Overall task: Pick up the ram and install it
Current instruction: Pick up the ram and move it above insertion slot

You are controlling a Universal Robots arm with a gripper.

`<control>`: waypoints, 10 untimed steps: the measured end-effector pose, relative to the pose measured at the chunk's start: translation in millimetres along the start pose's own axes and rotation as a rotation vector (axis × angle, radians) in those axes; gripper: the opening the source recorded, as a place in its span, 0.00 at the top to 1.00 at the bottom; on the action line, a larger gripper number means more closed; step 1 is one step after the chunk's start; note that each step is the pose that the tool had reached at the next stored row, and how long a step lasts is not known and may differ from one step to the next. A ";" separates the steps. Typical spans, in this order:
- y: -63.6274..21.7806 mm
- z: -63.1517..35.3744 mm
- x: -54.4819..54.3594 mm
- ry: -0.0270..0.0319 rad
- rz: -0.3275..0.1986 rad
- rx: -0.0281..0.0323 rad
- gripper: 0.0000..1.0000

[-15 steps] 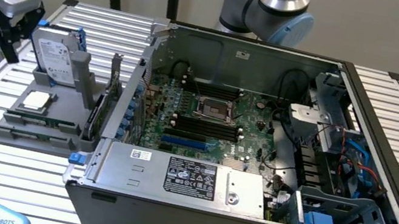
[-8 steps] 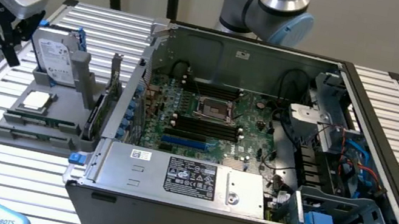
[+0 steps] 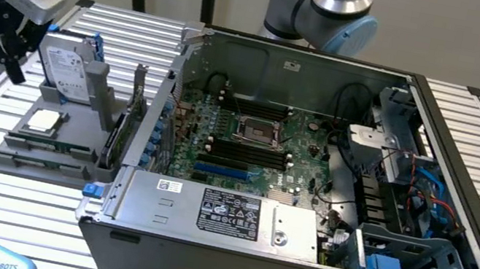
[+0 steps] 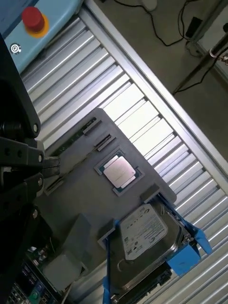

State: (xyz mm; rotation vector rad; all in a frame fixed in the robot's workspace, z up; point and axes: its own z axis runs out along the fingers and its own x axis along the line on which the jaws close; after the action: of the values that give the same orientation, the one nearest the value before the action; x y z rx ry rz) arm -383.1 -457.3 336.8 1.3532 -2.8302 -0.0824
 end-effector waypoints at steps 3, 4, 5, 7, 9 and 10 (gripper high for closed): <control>-0.1 2.5 0.0 0.0027 -0.055 -0.0011 0.89; -0.2 3.4 0.1 0.0036 -0.074 -0.0014 0.89; -0.2 4.2 0.1 0.0045 -0.092 -0.0018 0.89; -0.3 5.9 0.1 0.0062 -0.128 -0.0025 0.89; -0.4 7.5 0.1 0.0080 -0.164 -0.0032 0.89; -0.4 8.4 0.2 0.0089 -0.183 -0.0036 0.89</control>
State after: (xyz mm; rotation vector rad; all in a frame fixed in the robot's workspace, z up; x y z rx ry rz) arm -383.1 -457.3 328.3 1.6039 -2.6906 -0.0815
